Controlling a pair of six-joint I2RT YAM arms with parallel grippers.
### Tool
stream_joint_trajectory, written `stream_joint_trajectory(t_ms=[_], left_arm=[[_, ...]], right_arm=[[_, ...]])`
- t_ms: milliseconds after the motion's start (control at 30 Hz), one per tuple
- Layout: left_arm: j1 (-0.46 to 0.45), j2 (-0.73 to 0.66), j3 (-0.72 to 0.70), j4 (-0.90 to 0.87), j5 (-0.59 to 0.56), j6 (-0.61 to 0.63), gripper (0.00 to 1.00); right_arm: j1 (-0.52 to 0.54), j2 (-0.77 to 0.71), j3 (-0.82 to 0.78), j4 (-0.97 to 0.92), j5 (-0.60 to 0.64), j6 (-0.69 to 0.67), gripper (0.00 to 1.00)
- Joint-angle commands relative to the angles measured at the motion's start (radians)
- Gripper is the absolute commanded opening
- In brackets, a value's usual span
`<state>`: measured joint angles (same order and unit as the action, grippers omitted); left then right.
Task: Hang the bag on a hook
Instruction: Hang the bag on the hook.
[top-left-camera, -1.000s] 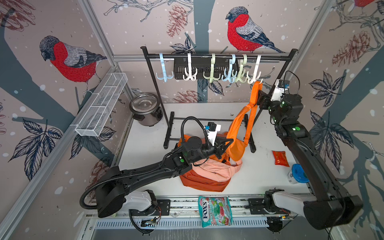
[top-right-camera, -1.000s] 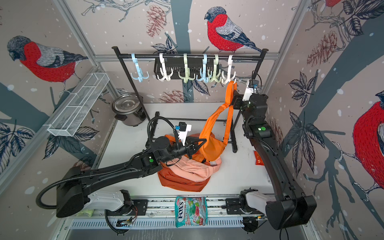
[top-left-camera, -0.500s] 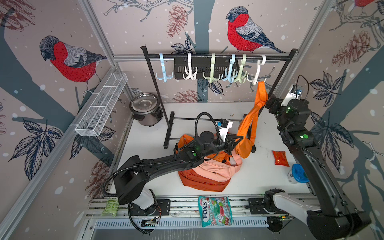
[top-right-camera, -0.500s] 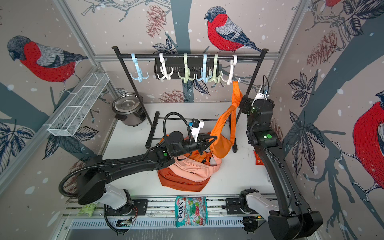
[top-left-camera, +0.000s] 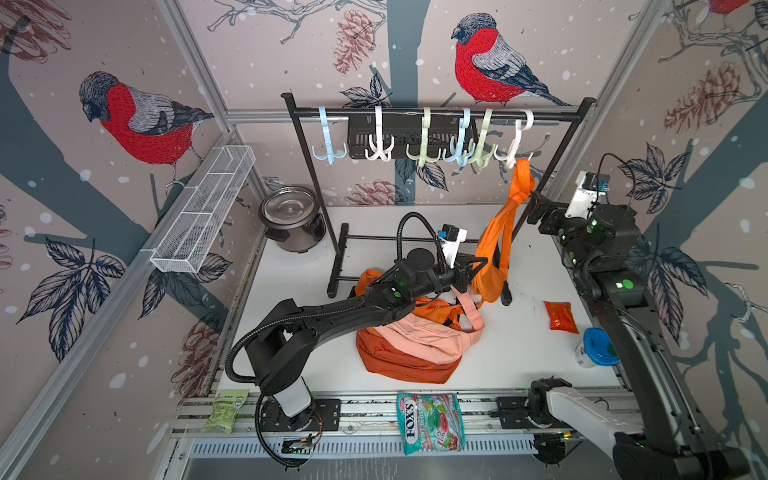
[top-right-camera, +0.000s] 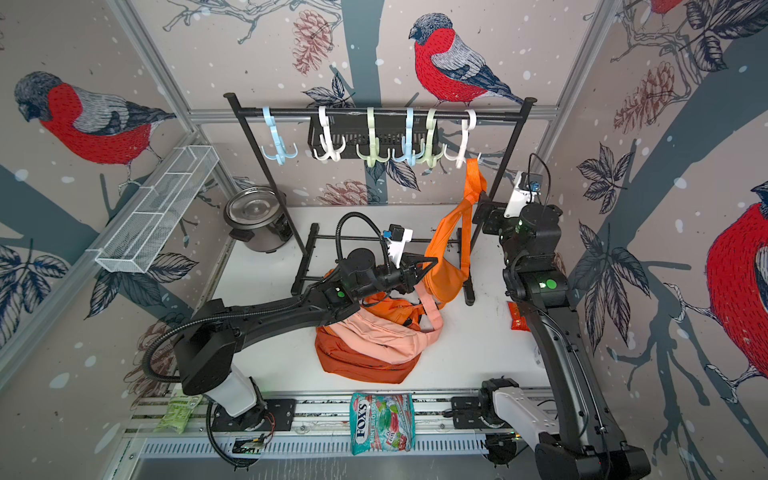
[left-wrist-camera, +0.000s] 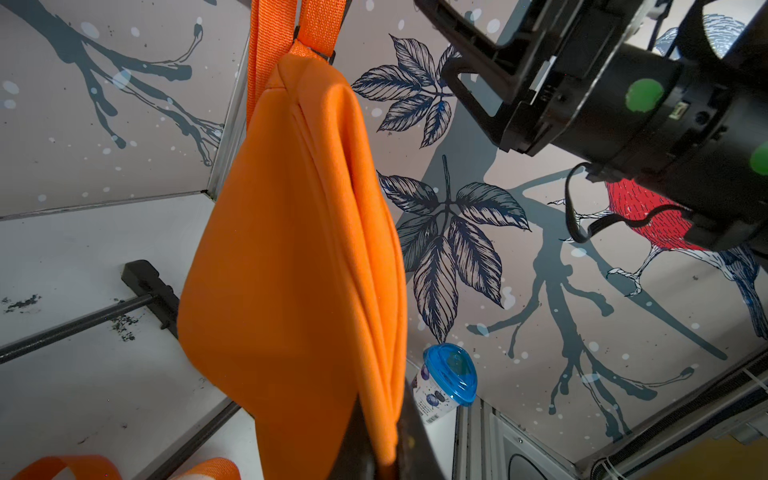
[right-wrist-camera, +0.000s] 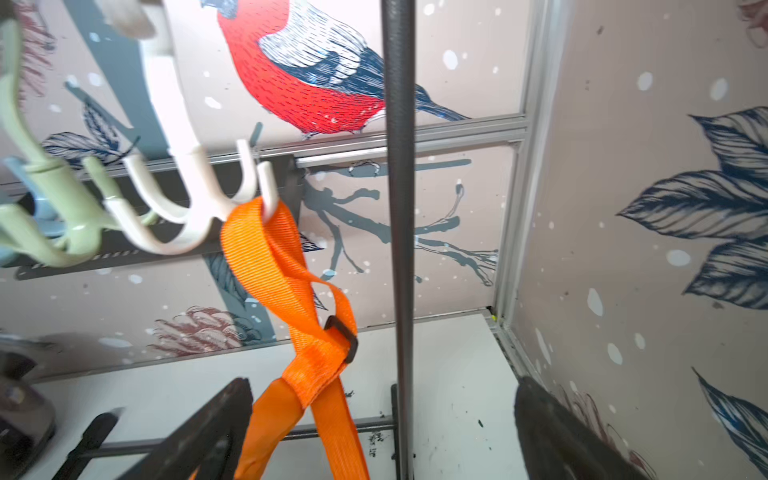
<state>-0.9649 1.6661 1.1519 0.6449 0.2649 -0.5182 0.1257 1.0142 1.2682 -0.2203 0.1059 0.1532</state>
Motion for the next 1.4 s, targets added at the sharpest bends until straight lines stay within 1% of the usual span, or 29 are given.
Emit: stream_joint_trajectory(t_ms=[0,167,267,367,433,533,600,633,700,833,1100,1233,1367], left_arm=[[0.008,0.006,0.018,0.064,0.026,-0.003,0.00],[0.015,0.030,0.038,0.066,0.044,-0.009,0.00],[0.016,0.056,0.057,0.070,0.067,-0.014,0.00],[0.015,0.086,0.080,0.072,0.090,-0.022,0.00],[0.015,0.105,0.099,0.056,0.102,-0.021,0.01],[0.015,0.128,0.124,0.025,0.125,-0.023,0.31],[0.014,0.140,0.135,0.003,0.140,-0.031,0.46],[0.014,0.145,0.136,-0.002,0.144,-0.034,0.51],[0.012,0.146,0.133,-0.010,0.146,-0.034,0.58],[0.004,0.124,0.119,-0.032,0.132,-0.011,0.65],[-0.001,0.032,0.063,-0.076,0.095,0.044,0.76],[-0.001,-0.041,0.024,-0.108,0.073,0.073,0.79],[0.007,-0.130,-0.038,-0.117,0.042,0.085,0.80]], right_arm=[[0.000,-0.018,0.023,0.018,-0.109,-0.007,0.98],[0.000,-0.088,-0.011,0.031,0.037,0.060,0.98],[0.000,-0.141,-0.052,0.049,0.097,0.091,0.97],[0.000,-0.181,-0.087,0.050,0.105,0.106,0.97],[0.000,-0.197,-0.108,0.043,0.081,0.119,0.97],[0.001,-0.214,-0.151,0.043,0.042,0.133,0.96],[0.002,-0.223,-0.171,0.042,0.041,0.137,0.96],[0.002,-0.228,-0.180,0.042,0.039,0.139,0.96],[0.002,-0.237,-0.191,0.048,0.026,0.142,0.96],[0.006,-0.241,-0.196,0.043,-0.015,0.135,0.95],[0.042,-0.266,-0.214,0.024,-0.048,0.093,0.95],[0.080,-0.276,-0.219,0.006,-0.090,0.053,0.95],[0.136,-0.282,-0.234,0.002,-0.094,0.019,0.95]])
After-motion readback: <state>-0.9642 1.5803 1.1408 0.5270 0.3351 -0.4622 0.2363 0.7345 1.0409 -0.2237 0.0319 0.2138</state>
